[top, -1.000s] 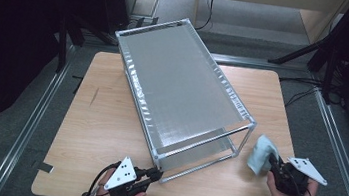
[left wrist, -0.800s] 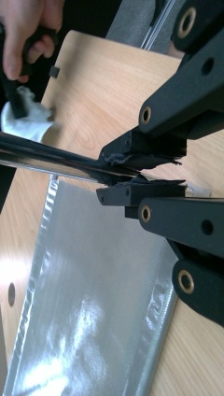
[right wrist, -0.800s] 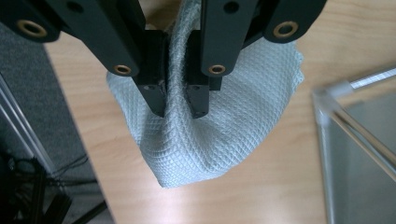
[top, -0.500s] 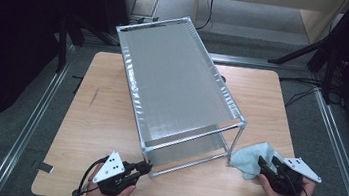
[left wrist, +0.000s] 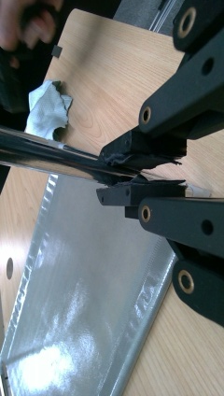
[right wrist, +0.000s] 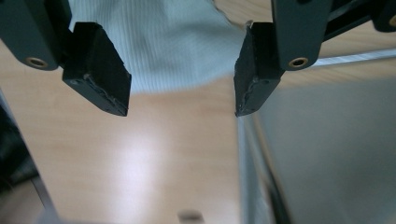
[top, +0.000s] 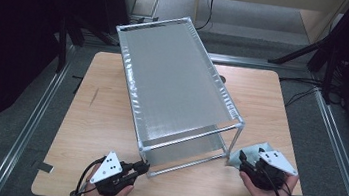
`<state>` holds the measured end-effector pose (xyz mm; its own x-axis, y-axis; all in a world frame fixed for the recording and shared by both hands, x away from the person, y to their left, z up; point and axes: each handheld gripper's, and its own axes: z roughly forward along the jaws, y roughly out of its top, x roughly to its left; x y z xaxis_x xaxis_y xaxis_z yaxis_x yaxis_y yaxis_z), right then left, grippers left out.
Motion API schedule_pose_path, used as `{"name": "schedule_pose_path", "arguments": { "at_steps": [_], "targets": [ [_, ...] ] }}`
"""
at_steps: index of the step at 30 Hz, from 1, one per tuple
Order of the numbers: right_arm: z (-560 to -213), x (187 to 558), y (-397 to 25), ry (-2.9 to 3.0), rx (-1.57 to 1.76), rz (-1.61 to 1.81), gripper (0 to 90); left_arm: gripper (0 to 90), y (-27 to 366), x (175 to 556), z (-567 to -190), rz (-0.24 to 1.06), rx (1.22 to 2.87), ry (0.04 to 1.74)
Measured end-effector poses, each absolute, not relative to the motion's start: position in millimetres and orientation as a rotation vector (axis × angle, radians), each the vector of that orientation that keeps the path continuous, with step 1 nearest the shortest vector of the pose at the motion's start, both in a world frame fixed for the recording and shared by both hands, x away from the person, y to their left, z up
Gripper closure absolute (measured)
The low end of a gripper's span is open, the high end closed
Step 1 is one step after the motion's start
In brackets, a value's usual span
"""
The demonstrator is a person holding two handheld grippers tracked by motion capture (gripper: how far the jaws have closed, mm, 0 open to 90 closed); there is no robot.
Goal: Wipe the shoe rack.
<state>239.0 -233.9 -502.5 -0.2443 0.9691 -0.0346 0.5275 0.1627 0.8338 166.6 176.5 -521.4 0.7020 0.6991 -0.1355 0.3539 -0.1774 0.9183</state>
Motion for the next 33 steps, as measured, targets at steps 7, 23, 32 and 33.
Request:
{"name": "schedule_pose_path", "arguments": {
  "at_steps": [7,23,32,33],
  "targets": [
    [-545.1,257.4,-257.9,1.926,1.554,0.812,53.8,81.0,185.4,165.4,-521.8,0.391,1.778,0.851],
    [-505.0,235.4,-255.3,1.835,1.409,1.204,40.6,80.9,193.7,168.1,-522.0,0.398,1.768,0.874],
    [-497.2,240.8,-197.0,1.942,1.317,1.257,50.4,80.9,192.4,166.6,-522.3,0.404,1.763,0.880],
    [-498.4,244.3,-194.8,1.912,1.350,1.249,55.0,81.0,192.0,165.9,-522.3,0.404,1.767,0.876]
  ]
}}
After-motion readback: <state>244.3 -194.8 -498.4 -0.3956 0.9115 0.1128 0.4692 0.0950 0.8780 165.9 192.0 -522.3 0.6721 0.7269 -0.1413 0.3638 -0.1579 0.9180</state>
